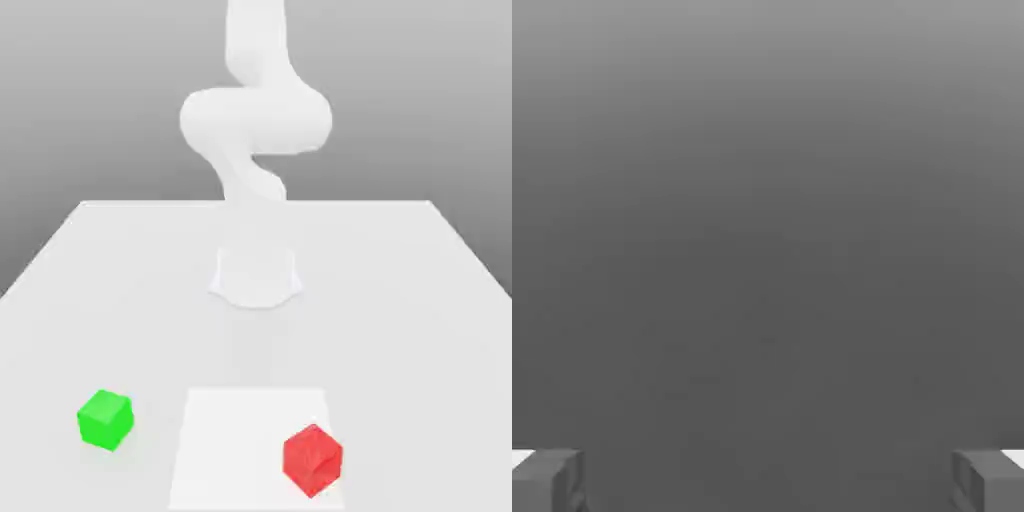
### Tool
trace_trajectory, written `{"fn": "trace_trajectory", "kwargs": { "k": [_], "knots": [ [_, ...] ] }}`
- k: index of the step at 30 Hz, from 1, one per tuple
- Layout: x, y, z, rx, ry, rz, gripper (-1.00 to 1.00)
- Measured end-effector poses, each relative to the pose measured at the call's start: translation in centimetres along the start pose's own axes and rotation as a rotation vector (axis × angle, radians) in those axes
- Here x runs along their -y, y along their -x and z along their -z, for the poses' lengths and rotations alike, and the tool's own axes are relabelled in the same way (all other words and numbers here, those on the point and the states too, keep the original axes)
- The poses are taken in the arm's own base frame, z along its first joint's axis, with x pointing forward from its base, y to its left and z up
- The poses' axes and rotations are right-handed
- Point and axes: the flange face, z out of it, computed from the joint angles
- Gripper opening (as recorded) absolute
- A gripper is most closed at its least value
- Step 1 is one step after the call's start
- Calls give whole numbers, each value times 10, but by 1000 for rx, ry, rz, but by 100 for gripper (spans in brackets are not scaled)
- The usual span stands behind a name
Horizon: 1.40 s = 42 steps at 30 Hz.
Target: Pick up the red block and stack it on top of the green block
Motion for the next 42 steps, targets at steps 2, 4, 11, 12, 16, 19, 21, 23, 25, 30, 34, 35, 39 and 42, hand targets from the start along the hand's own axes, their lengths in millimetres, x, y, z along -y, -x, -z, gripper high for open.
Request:
{"fn": "trace_trajectory", "kwargs": {
  "k": [2,4,11,12,16,19,21,23,25,30,34,35,39,42],
  "knots": [
    [-1,6,-45,62,27,48,0],
    [-3,15,-86,121,54,95,0],
    [-25,68,-220,316,146,260,0],
    [-31,78,-237,343,159,284,0],
    [-56,122,-300,450,214,383,0],
    [-79,161,-340,530,255,464,0],
    [-98,185,-363,581,285,514,0],
    [-120,209,-384,631,316,563,0],
    [-135,224,-403,649,328,583,0],
    [-158,248,-438,656,331,589,-100],
    [-158,249,-438,657,332,588,-100],
    [-161,251,-442,657,332,588,-100],
    [-145,235,-418,657,332,590,-100],
    [-146,208,-394,652,338,576,-100]
  ]
}}
